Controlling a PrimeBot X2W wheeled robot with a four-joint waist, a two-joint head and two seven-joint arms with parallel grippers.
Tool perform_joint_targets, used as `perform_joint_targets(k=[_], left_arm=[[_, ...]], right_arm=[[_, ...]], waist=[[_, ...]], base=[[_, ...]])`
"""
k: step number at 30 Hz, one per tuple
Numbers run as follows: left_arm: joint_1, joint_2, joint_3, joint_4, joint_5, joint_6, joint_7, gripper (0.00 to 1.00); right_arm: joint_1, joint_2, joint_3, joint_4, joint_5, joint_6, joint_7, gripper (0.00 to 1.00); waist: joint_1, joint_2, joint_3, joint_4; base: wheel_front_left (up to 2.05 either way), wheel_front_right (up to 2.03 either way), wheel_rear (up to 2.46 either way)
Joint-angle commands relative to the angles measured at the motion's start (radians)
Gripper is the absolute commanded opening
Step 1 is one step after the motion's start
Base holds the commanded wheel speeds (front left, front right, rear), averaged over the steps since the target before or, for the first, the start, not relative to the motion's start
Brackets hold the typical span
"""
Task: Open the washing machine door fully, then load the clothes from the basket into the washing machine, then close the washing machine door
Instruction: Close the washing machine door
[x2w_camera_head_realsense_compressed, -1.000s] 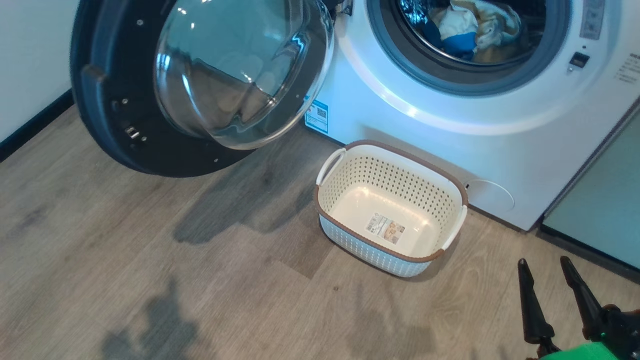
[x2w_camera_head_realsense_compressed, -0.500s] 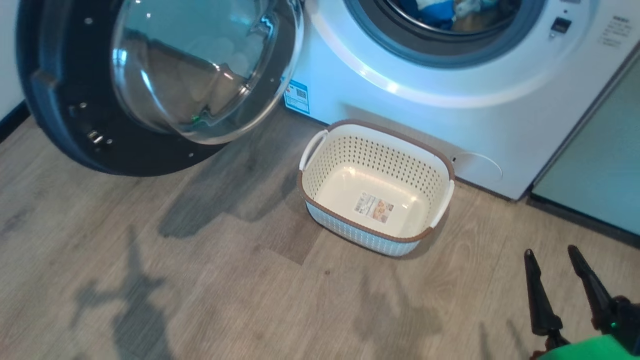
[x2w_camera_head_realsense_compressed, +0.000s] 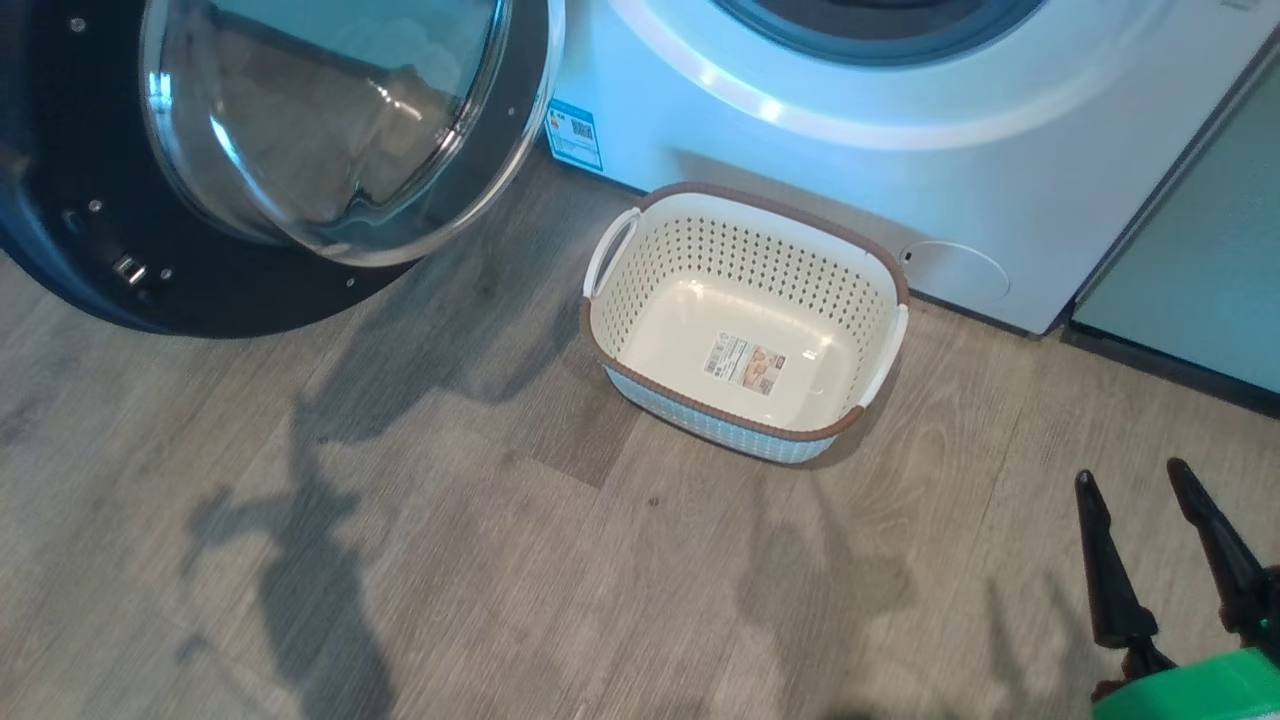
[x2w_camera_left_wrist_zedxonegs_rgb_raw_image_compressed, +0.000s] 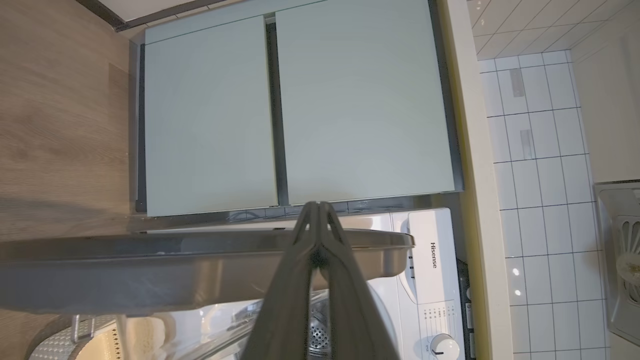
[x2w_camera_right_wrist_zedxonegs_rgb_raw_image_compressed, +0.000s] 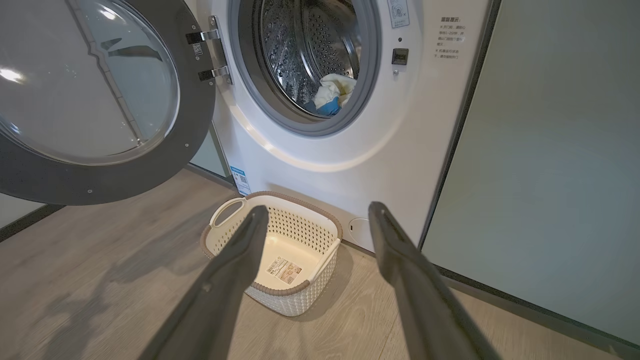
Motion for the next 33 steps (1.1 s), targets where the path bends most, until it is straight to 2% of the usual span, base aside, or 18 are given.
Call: perform_joint_targets(k=[1,18,33], left_arm=[[-0.015,0.061,0.021,-0.02,0.01,-0.015,-0.003,0.0],[-0.028,0.023,-0.001,0.047,0.051,-0.046,-0.042,0.0],[-0.043,0.009,-0.029,0.076,0.064,-0.084,0.005,0.0]], right_arm=[[-0.047,-0.025,0.015,-0.044,-0.007,-0.003,0.003,1.0],[-0.059,-0.057,0.012,-0.077,0.003,-0.003,0.026,1.0],[-0.068,-0.058,0.009,-0.078,0.006,-0.003,0.031,1.0]], waist=[[-0.0002,0.0,0.011,0.0],[-0.0002,0.0,0.073,-0.006],[-0.0002,0.0,0.086,0.006]], base=[[0.0,0.0,0.0],[0.0,0.0,0.0],[0.0,0.0,0.0]])
